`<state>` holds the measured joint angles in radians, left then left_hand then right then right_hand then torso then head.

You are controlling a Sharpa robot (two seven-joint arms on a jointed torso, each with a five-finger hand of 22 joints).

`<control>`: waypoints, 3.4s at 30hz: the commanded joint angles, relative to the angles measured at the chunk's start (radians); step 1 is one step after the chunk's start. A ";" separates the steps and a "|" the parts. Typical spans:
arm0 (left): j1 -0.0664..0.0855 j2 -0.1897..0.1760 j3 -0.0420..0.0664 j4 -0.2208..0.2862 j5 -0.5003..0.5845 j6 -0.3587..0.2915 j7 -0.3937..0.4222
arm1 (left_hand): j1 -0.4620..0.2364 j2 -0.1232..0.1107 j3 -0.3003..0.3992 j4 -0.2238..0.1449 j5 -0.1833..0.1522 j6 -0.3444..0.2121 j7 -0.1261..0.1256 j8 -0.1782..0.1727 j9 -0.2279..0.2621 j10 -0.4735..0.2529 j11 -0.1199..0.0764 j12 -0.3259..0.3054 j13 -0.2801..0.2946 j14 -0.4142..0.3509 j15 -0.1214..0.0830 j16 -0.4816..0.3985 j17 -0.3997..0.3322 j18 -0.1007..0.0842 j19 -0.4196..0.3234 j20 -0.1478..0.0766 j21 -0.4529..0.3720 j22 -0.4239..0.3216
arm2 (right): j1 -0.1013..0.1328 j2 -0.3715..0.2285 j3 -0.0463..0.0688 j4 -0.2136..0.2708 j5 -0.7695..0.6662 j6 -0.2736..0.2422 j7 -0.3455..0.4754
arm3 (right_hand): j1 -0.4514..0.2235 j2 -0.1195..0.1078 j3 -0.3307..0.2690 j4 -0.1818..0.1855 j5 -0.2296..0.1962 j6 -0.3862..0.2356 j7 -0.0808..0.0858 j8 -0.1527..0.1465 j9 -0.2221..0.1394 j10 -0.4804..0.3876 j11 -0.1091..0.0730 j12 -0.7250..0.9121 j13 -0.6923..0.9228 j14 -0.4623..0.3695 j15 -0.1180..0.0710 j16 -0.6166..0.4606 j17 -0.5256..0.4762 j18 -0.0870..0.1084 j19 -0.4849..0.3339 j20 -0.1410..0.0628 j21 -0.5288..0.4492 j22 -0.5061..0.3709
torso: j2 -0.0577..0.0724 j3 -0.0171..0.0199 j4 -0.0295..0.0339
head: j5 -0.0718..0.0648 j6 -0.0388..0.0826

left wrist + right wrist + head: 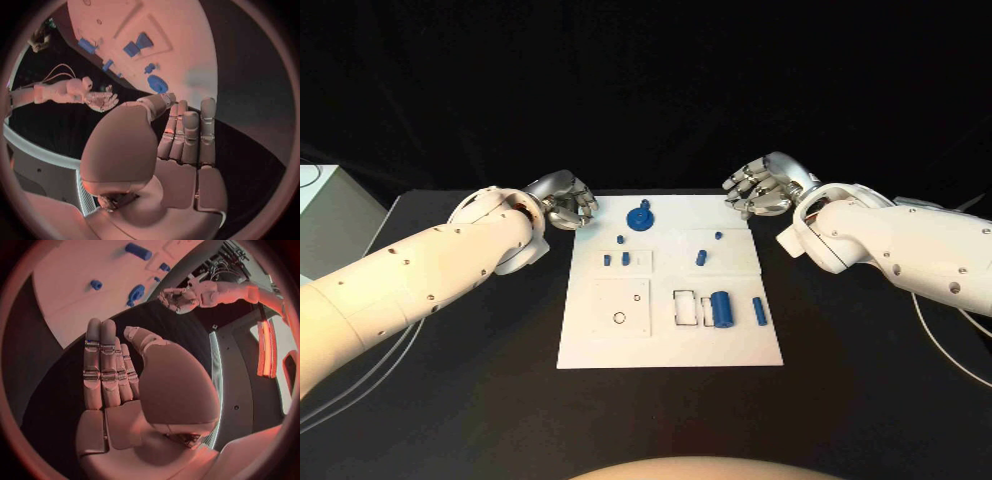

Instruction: Assemble the parts on the task board

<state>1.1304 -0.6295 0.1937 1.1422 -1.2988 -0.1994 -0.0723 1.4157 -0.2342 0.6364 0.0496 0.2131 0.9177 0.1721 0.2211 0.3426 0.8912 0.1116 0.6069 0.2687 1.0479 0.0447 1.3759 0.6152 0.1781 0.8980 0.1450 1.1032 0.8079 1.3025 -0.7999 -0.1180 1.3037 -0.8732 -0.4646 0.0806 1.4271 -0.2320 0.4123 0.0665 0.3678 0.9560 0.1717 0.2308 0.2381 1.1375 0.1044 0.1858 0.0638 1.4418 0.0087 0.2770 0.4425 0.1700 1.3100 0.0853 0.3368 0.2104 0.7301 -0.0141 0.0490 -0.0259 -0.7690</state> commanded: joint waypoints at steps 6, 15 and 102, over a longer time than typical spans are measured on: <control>-0.032 -0.097 0.019 0.067 0.776 0.047 0.299 | -0.076 0.007 -0.086 0.070 -0.009 -0.027 0.014 0.012 0.001 -0.009 0.011 -0.016 -0.034 -0.088 0.016 -0.137 -0.159 0.007 -0.033 0.015 -0.124 -0.083 | -0.010 -0.001 0.000 0.014 -0.522 0.150 -0.125 | -0.040 -0.028 0.084 -0.006 -0.018 0.061 -0.018 -0.037 -0.010 0.099 -0.029 -0.108 0.003 0.064 -0.027 0.419 0.298 -0.016 0.051 -0.021 0.372 0.329 | 0.000 -0.0013 0.0022 | -0.057 0.018; -0.096 -0.191 0.061 0.182 1.015 0.129 0.395 | -0.056 0.003 -0.163 0.102 -0.014 -0.025 0.008 0.028 0.007 0.028 0.005 -0.035 -0.055 -0.078 0.008 -0.157 -0.164 0.007 0.009 0.008 -0.186 -0.134 | -0.027 0.014 -0.002 0.013 -0.720 0.169 -0.196 | -0.072 -0.053 0.121 0.012 -0.052 0.056 -0.020 -0.042 0.010 0.052 -0.019 -0.123 0.002 0.080 -0.016 0.943 0.706 -0.079 0.145 -0.003 0.811 0.829 | 0.001 -0.0013 0.0014 | -0.067 0.024; -0.128 -0.257 0.075 0.301 1.099 0.052 0.434 | 0.002 0.015 -0.172 0.097 -0.009 -0.025 0.012 0.031 0.004 0.056 0.005 -0.072 -0.079 -0.067 0.005 -0.177 -0.168 0.006 0.041 0.001 -0.214 -0.157 | -0.085 0.086 -0.009 0.031 -0.876 0.071 -0.340 | -0.048 0.027 0.266 -0.039 -0.130 0.155 -0.056 0.047 0.109 0.158 -0.054 -0.113 0.012 0.062 -0.040 1.062 0.718 -0.094 0.142 -0.015 0.942 0.997 | 0.002 0.0010 0.0002 | -0.054 0.008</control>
<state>1.0028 -0.8885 0.2674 1.4422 -0.1970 -0.1479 0.3594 1.4070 -0.2222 0.4664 0.1475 0.1980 0.8954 0.1785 0.2521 0.3478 0.9421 0.1162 0.5418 0.1909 0.9737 0.0484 1.2034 0.4489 0.1778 0.9347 0.1449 0.8923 0.6519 1.2217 -0.7153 -0.1239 1.3291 -1.7384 -0.3817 -0.2609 1.3766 -0.2129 0.6748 0.0274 0.2395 1.1082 0.1171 0.2747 0.3452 1.2555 0.0814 0.0708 0.0727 1.4686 -0.0236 1.3324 1.1597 0.0918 1.4537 0.0772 1.2745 1.2064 0.7320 -0.0129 0.0490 -0.0786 -0.7610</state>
